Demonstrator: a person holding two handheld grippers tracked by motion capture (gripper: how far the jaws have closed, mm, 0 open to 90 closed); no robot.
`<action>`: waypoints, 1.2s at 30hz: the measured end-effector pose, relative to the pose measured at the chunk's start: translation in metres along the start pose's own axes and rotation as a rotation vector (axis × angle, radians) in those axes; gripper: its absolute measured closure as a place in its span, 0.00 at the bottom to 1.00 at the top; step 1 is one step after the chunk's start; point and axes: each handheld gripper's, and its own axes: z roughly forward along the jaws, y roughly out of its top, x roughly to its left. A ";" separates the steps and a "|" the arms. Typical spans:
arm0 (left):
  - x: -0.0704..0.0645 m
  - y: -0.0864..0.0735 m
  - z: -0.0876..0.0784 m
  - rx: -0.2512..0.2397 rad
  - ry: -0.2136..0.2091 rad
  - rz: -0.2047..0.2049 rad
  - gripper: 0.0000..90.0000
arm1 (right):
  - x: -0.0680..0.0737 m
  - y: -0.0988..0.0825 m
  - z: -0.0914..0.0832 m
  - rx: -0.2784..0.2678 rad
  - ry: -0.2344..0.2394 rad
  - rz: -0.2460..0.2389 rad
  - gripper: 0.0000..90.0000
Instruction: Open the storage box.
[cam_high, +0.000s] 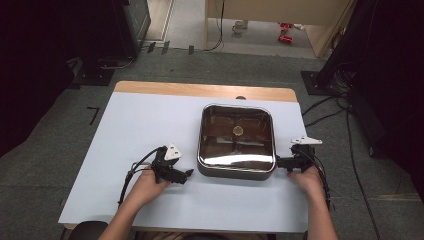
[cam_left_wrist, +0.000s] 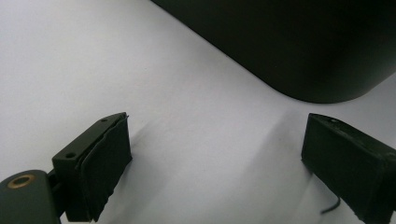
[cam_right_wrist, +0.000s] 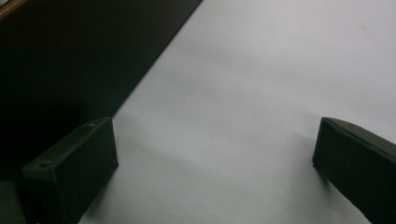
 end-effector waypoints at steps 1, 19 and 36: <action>0.000 0.000 0.000 0.000 0.000 0.000 0.09 | 0.000 0.000 0.000 0.000 0.000 0.000 0.00; -0.001 0.001 0.000 0.002 0.004 -0.002 0.08 | 0.000 0.000 0.000 0.000 0.001 0.001 0.00; 0.001 0.014 0.000 0.080 0.001 0.002 0.16 | 0.000 0.000 0.000 0.000 0.001 0.001 0.00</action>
